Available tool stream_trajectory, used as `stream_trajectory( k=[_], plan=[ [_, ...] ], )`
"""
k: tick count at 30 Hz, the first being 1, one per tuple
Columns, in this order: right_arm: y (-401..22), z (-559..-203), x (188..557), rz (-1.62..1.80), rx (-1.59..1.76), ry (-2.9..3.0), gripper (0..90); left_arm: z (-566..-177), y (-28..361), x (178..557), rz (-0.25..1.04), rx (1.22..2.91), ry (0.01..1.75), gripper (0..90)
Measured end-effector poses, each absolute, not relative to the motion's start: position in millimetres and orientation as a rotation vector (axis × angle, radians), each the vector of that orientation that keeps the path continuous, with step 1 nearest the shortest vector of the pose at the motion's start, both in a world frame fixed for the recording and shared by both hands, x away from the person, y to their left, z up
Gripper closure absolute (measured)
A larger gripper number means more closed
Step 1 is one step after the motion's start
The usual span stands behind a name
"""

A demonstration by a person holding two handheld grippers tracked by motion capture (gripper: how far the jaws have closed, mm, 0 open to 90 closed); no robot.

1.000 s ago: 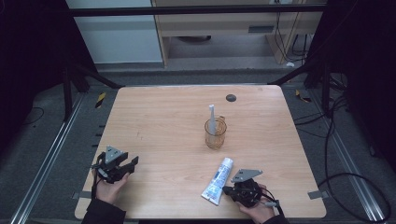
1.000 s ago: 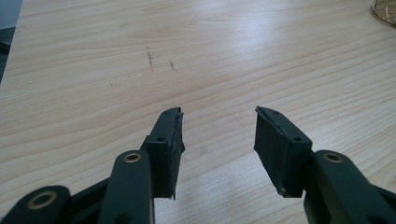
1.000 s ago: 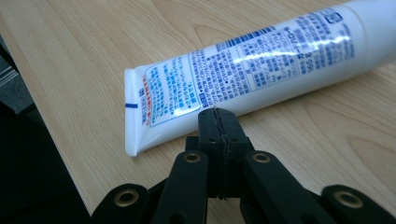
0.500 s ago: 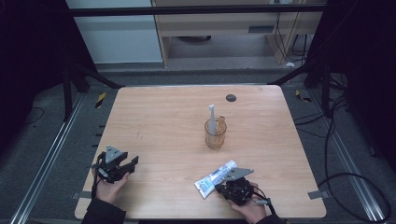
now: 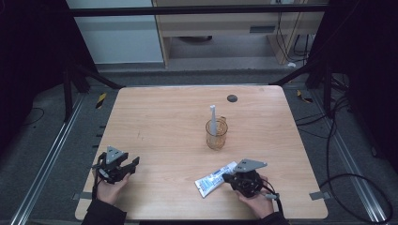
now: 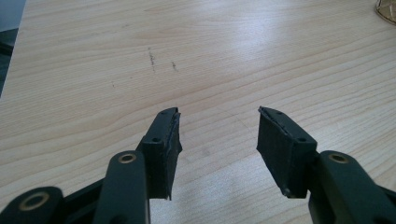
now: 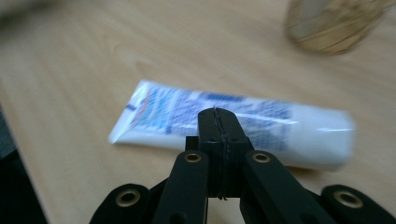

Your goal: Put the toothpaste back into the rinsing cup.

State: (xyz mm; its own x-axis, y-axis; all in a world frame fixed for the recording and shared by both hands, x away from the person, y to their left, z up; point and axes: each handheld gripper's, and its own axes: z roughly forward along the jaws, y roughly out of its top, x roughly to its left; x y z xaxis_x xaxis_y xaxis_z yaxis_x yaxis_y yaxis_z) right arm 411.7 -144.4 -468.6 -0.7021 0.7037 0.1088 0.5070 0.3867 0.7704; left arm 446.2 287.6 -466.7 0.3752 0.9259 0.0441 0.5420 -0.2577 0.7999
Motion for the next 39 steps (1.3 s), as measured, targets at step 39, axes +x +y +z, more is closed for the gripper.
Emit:
stream_trajectory(
  k=[39],
  plan=[
    [-172,-474,449,1.041,1.151,2.394,90.0,-467,288,447,0.685,1.929,1.262,46.3]
  ],
)
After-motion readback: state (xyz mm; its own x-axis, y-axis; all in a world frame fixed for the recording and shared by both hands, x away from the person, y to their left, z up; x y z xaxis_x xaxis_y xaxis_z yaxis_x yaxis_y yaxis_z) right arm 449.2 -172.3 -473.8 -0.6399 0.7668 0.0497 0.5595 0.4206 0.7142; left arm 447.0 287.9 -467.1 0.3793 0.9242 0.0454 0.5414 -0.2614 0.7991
